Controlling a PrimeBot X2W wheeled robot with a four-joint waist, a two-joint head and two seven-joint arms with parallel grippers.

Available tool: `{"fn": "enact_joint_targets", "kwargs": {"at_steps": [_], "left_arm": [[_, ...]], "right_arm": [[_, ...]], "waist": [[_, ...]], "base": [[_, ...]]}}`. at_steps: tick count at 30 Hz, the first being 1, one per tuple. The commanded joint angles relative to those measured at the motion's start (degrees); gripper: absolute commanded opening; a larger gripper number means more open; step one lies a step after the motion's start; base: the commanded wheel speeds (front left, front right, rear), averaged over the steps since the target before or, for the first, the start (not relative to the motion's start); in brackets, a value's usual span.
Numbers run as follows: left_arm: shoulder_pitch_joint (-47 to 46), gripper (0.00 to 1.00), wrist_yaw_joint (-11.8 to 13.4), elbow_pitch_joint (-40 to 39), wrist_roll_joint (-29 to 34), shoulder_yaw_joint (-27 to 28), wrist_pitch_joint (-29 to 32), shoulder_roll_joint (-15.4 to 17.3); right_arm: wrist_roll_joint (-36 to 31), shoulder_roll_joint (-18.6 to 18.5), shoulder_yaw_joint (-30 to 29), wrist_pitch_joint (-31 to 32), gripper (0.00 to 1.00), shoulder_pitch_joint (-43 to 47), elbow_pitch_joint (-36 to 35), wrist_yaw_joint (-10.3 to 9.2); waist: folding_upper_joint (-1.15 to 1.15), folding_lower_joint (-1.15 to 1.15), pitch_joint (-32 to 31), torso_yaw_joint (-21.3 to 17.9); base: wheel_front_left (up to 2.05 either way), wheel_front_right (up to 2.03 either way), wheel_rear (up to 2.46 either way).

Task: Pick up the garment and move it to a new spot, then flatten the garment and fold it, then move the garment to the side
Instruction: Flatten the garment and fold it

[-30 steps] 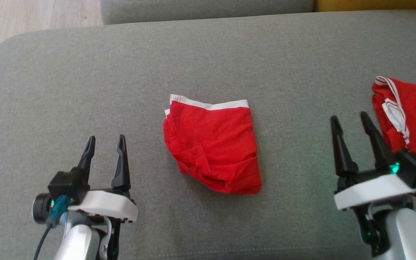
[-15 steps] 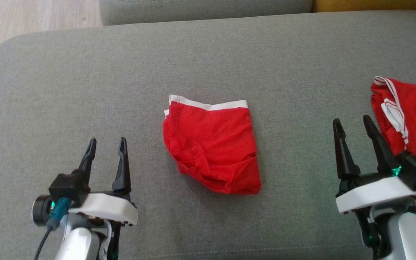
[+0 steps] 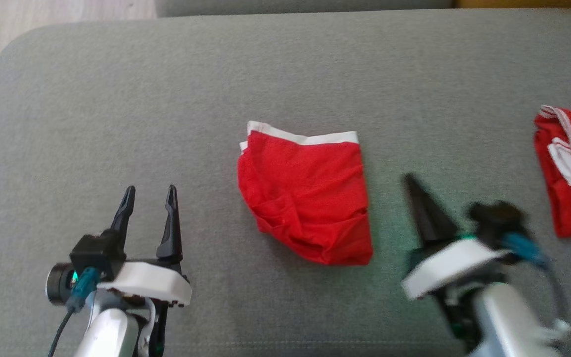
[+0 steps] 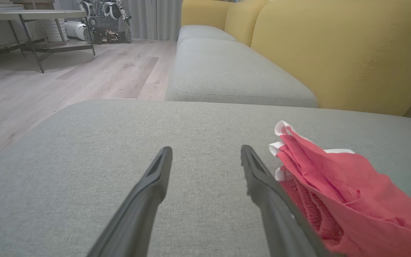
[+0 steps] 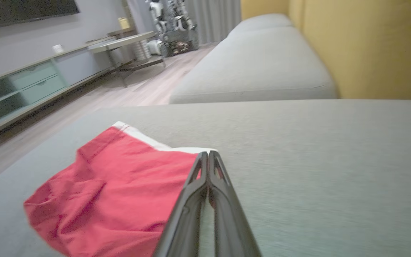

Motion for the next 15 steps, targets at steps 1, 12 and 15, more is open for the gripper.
{"fn": "enact_joint_targets", "kwargs": {"at_steps": [1,12,15], "left_arm": [[-3.2,1.00,-0.2,-1.4,0.0,1.6,-0.2,0.6],[-6.2,1.00,-0.9,0.3,0.3,0.2,-1.3,-1.0],[-6.4,1.00,-0.8,0.6,0.3,0.2,-1.5,-1.3]], "right_arm": [[0.9,0.3,4.8,0.0,0.00,-3.6,0.1,-0.05],[7.8,1.2,22.5,-1.3,0.00,-12.8,16.3,-0.05],[9.9,1.3,26.1,-2.5,0.00,-14.5,18.0,-0.05]], "waist": [[0.00,0.00,0.7,1.2],[0.00,0.00,3.7,6.6],[0.00,0.00,4.0,7.2]], "base": [[0.00,0.00,0.00],[0.00,0.00,0.00],[0.00,0.00,0.00]]}}
